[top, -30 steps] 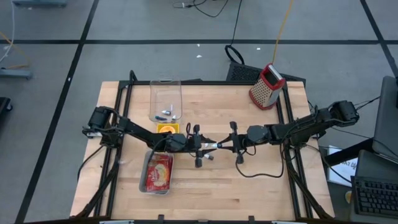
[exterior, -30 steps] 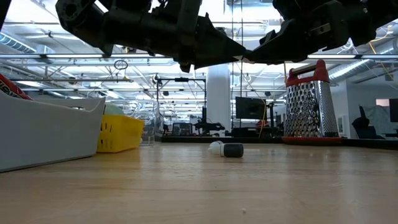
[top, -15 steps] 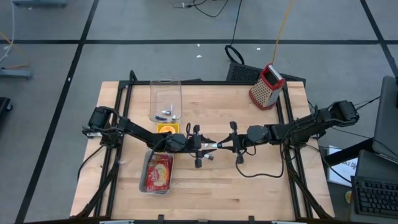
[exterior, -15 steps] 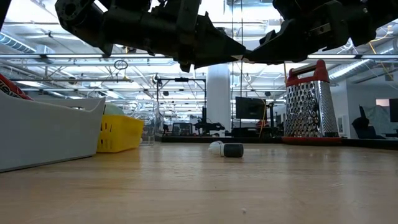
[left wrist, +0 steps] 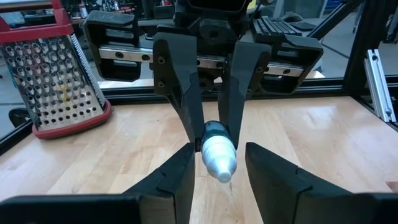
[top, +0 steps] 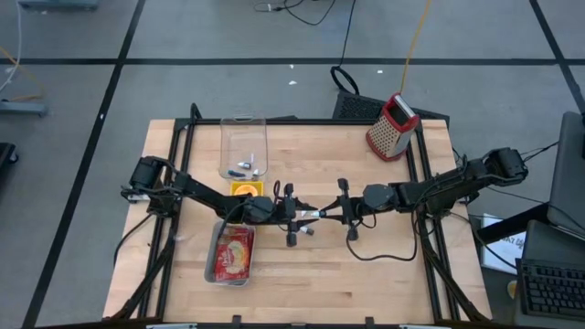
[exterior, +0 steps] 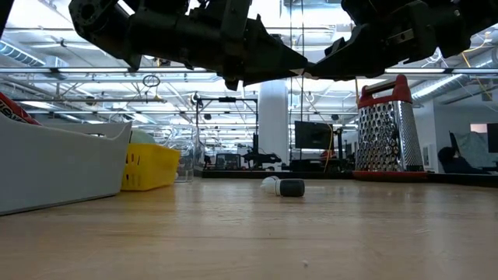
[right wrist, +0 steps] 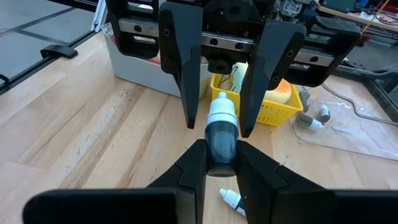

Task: Pick & Place Food Item
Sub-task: Put the blue food coloring bottle into the transparent bin

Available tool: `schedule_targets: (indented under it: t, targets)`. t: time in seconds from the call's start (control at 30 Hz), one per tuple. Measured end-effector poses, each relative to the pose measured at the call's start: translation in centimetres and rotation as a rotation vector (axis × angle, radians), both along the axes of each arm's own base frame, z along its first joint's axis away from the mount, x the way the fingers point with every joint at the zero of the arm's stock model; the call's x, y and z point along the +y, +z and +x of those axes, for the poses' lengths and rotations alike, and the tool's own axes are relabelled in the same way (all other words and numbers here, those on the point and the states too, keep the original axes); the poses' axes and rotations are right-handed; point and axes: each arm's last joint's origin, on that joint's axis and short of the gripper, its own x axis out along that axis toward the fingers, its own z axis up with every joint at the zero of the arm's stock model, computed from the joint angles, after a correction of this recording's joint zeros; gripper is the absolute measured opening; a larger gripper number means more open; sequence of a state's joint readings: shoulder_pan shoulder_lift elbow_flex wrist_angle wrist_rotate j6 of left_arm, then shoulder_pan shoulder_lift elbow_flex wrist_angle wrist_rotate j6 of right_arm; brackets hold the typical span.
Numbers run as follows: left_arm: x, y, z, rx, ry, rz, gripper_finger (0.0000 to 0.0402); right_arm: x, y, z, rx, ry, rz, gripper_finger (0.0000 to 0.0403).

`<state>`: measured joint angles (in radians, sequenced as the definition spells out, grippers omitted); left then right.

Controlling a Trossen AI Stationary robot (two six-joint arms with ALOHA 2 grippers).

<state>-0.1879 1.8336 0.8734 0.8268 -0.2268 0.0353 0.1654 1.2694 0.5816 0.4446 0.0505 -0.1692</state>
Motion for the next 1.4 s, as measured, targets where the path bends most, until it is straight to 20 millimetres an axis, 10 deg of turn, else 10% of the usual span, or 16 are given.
schedule_targets:
  t: [1.4]
  targets:
    - [0.29,-0.15,0.02,0.014,0.009,0.016,0.0057,-0.01,-0.06,-0.01,0.006,-0.004,0.006,0.0059]
